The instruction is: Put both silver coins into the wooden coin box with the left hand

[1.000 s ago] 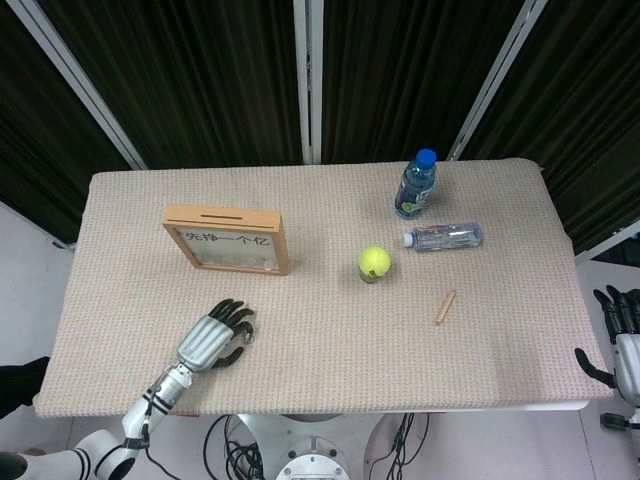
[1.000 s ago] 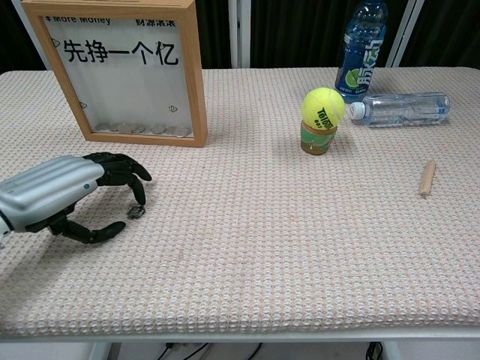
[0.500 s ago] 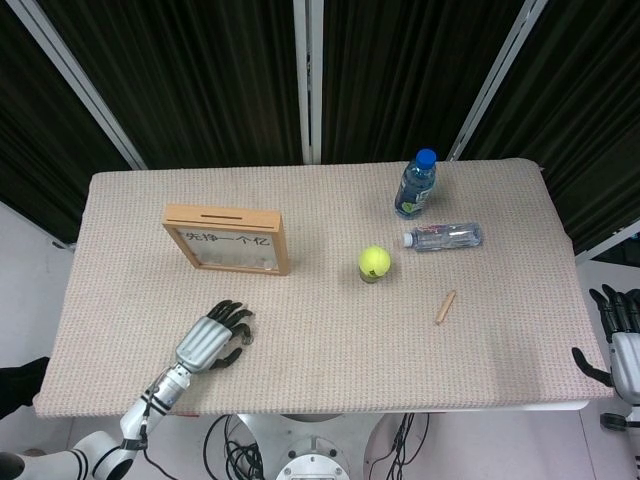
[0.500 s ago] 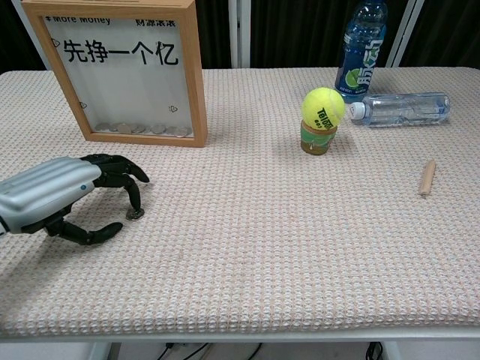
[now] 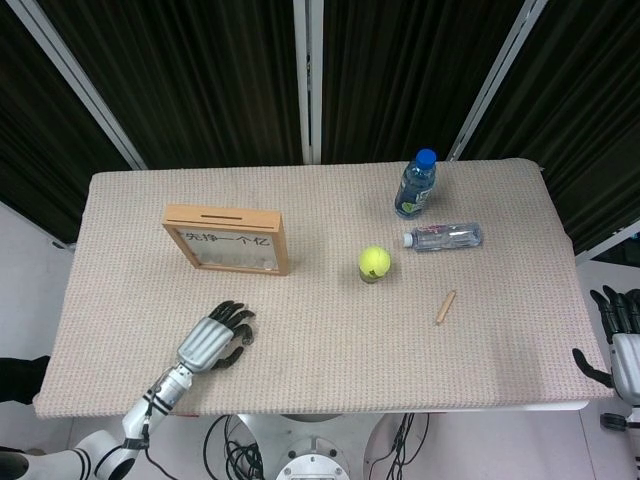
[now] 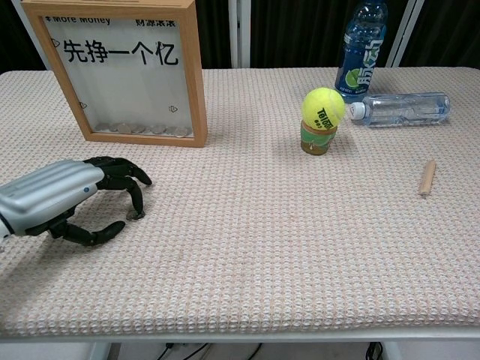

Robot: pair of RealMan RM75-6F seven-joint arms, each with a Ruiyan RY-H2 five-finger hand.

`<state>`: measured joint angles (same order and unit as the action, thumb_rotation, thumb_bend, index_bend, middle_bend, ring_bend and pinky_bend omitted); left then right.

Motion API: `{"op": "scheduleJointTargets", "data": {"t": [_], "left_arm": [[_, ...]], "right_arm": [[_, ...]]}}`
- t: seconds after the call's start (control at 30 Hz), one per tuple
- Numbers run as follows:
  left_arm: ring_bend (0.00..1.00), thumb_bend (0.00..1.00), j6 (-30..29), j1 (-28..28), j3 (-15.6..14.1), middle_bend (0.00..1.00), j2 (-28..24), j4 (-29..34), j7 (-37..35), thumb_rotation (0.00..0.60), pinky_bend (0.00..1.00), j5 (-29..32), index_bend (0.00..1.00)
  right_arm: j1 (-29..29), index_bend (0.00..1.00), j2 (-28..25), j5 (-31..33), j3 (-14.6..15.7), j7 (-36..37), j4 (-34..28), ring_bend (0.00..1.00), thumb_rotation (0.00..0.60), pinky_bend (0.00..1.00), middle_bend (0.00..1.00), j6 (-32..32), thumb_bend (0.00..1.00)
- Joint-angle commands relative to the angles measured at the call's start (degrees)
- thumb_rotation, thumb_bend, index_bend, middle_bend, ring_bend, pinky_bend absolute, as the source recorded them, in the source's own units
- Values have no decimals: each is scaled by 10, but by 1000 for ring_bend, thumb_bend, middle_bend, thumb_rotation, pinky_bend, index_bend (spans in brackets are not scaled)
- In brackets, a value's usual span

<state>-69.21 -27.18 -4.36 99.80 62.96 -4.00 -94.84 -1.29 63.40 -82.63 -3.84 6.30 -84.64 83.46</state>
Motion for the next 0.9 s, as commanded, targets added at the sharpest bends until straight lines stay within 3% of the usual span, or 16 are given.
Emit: {"op": "scheduleJointTargets", "data": {"t": [0.03,0.9], "left_arm": [[79,300,2,-1,0,161,2,-3,-1,600,116,1,408],[79,299,7,-15,5,172,23,-32,-12,600,117,-1,428]], "right_arm": [[0,0,0,0,0,1,1,0,600,0,0,-1,230],[2,0,2,4,0,18,16,0,600,0,0,-4,232]]}}
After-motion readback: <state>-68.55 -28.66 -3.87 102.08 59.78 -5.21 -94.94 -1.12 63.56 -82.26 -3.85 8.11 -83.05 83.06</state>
